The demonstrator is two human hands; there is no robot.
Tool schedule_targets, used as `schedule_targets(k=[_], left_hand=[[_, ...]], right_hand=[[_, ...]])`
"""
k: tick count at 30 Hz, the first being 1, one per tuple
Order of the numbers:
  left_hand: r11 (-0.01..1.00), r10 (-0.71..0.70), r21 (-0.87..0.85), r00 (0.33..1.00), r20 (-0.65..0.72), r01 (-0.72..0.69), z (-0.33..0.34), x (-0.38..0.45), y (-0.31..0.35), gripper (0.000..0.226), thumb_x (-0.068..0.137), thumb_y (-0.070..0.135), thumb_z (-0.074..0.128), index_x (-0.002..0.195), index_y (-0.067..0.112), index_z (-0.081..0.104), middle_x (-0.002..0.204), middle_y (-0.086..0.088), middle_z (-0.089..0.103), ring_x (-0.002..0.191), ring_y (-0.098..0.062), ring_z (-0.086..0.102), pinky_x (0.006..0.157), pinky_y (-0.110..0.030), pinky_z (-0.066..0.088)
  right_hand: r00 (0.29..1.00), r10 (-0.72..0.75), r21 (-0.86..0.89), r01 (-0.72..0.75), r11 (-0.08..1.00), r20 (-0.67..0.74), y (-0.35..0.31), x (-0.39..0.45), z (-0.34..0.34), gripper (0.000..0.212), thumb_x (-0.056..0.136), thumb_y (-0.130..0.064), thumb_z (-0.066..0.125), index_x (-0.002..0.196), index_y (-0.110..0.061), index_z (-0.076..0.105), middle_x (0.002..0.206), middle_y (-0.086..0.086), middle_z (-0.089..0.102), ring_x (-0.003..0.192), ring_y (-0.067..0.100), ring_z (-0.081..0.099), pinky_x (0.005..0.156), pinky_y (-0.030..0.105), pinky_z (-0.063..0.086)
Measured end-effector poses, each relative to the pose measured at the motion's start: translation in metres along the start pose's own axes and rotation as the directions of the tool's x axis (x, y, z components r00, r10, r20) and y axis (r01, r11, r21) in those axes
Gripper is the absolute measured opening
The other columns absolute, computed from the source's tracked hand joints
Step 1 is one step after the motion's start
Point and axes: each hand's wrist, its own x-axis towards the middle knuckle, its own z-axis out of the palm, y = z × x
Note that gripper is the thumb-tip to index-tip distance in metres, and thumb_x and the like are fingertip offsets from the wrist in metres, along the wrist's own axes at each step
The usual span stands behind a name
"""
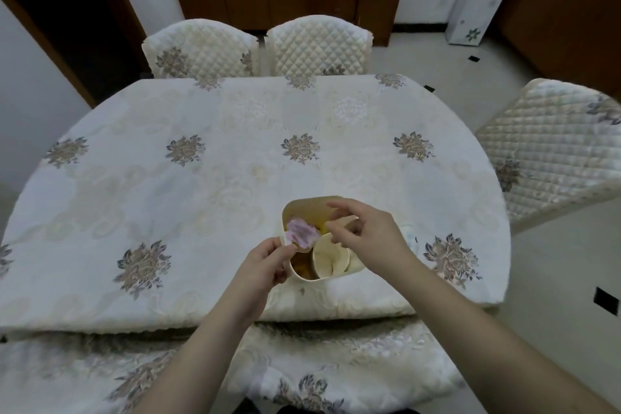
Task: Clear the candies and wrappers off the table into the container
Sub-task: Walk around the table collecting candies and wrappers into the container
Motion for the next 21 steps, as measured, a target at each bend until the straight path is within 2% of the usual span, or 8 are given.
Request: schedule_targets(k=[3, 6, 10, 13, 15, 18, 19, 21], left_hand=[[1.000, -0.004, 0.014, 1.000, 0.004, 0.004, -0.003, 0.001, -0.005, 0.029, 0.094, 0.011, 0.060, 0.067, 0.017, 0.051, 0.057, 0.007, 0.042, 0.059, -0.015, 0.039, 0.060, -0.030, 0.032], [1.000, -0.003, 0.010, 1.000, 0.019, 0.003, -0.004, 0.001, -0.008, 0.026, 0.092, 0.012, 0.061, 0.069, 0.016, 0.052, 0.056, 0.007, 0.041, 0.059, -0.015, 0.037, 0.059, -0.030, 0.031], [1.000, -0.008, -0.004, 0.998, 0.056, 0.009, -0.003, 0.000, -0.008, 0.025, 0.079, 0.025, 0.064, 0.056, 0.025, 0.059, 0.053, 0.009, 0.043, 0.055, -0.011, 0.039, 0.059, -0.029, 0.032], [1.000, -0.010, 0.019, 0.998, 0.068, 0.009, 0.000, 0.002, -0.009, 0.040, 0.090, 0.017, 0.063, 0.051, 0.027, 0.059, 0.054, 0.009, 0.042, 0.058, -0.013, 0.039, 0.059, -0.029, 0.032], [0.999, -0.002, 0.036, 0.997, 0.073, -0.001, 0.003, 0.003, -0.010, 0.048, 0.094, 0.012, 0.058, 0.049, 0.028, 0.056, 0.055, 0.008, 0.042, 0.059, -0.014, 0.038, 0.058, -0.029, 0.031], [0.999, 0.010, 0.036, 0.997, 0.078, -0.013, 0.009, 0.003, -0.008, 0.049, 0.095, 0.011, 0.056, 0.049, 0.027, 0.057, 0.055, 0.009, 0.043, 0.059, -0.014, 0.037, 0.058, -0.028, 0.031], [0.999, 0.011, 0.035, 0.997, 0.077, -0.014, 0.011, 0.003, -0.008, 0.049, 0.095, 0.011, 0.056, 0.049, 0.027, 0.058, 0.055, 0.009, 0.044, 0.061, -0.014, 0.037, 0.058, -0.028, 0.031], [0.999, 0.008, 0.040, 0.997, 0.071, -0.011, 0.015, 0.005, -0.009, 0.050, 0.096, 0.011, 0.055, 0.049, 0.028, 0.060, 0.055, 0.009, 0.044, 0.062, -0.015, 0.036, 0.058, -0.028, 0.031]], right_hand=[[0.996, 0.001, -0.022, -0.003, 1.000, -0.086, 0.006, -0.006, -0.010, 0.023, 0.087, -0.025, 0.064, 0.104, -0.041, 0.064, 0.091, -0.016, 0.068, 0.065, 0.010, 0.070, 0.064, 0.027, 0.055], [0.974, 0.046, -0.005, -0.049, 0.999, -0.220, 0.015, -0.012, -0.023, 0.018, 0.090, -0.023, 0.062, 0.102, -0.036, 0.066, 0.087, -0.014, 0.069, 0.068, 0.007, 0.069, 0.062, 0.017, 0.051], [0.929, 0.095, -0.049, -0.120, 0.992, -0.357, 0.031, -0.021, -0.045, 0.016, 0.091, -0.024, 0.060, 0.101, -0.035, 0.067, 0.088, -0.012, 0.069, 0.073, 0.005, 0.067, 0.064, 0.018, 0.052], [0.897, 0.137, -0.103, -0.197, 0.975, -0.421, 0.048, -0.026, -0.059, 0.016, 0.092, -0.025, 0.057, 0.103, -0.032, 0.067, 0.090, -0.011, 0.068, 0.079, 0.003, 0.064, 0.065, 0.015, 0.048], [0.885, 0.166, -0.150, -0.253, 0.956, -0.434, 0.063, -0.026, -0.067, 0.018, 0.093, -0.024, 0.055, 0.106, -0.029, 0.067, 0.092, -0.007, 0.067, 0.079, -0.001, 0.060, 0.060, 0.009, 0.044], [0.895, 0.232, -0.267, -0.347, 0.899, -0.381, 0.091, -0.022, -0.077, 0.023, 0.095, -0.024, 0.052, 0.115, -0.025, 0.063, 0.101, -0.004, 0.065, 0.080, 0.001, 0.059, 0.056, 0.016, 0.043], [0.903, 0.261, -0.316, -0.371, 0.873, -0.340, 0.102, -0.020, -0.079, 0.026, 0.095, -0.025, 0.052, 0.120, -0.024, 0.060, 0.107, -0.003, 0.064, 0.083, 0.006, 0.060, 0.059, 0.020, 0.044], [0.914, 0.313, -0.422, -0.398, 0.815, -0.258, 0.125, -0.015, -0.081, 0.036, 0.094, -0.025, 0.053, 0.130, -0.021, 0.054, 0.120, 0.003, 0.061, 0.097, 0.017, 0.060, 0.073, 0.027, 0.046]])
